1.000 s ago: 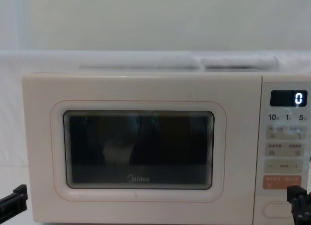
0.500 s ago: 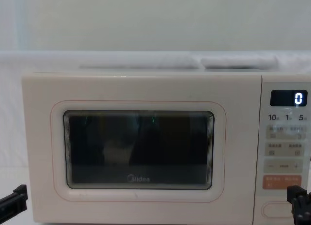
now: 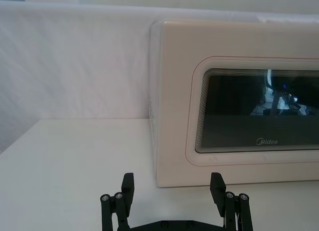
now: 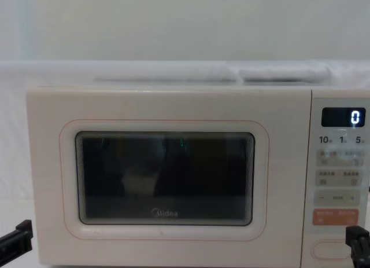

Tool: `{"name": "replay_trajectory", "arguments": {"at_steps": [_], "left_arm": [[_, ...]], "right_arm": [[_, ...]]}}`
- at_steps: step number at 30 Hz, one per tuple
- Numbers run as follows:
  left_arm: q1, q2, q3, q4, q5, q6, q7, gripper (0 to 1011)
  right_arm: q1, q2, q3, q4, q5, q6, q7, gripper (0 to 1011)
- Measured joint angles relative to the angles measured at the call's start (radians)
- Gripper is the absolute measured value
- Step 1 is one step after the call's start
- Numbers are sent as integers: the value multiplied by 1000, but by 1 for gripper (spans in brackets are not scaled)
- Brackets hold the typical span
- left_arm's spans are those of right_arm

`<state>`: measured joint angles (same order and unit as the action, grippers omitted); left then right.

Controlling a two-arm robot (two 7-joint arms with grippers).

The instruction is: Press the button to open the microwave door with one hand; close the microwave door with the other hand.

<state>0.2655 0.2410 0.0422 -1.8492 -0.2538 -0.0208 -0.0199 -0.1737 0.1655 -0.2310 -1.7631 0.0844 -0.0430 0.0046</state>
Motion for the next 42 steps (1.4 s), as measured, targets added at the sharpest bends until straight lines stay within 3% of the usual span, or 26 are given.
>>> {"name": "replay_trajectory", "arguments": {"at_steps": [10, 24, 42], "left_arm": [[0, 0, 0, 0, 0, 0, 0, 1001], [0, 0, 0, 0, 0, 0, 0, 1001], [0, 0, 0, 0, 0, 0, 0, 1001]], "right_arm": [[28, -22, 41, 54, 47, 33, 70, 0], [100, -34, 47, 140, 27, 68, 123, 0], [176, -50, 58, 236, 18, 72, 134, 0]]}}
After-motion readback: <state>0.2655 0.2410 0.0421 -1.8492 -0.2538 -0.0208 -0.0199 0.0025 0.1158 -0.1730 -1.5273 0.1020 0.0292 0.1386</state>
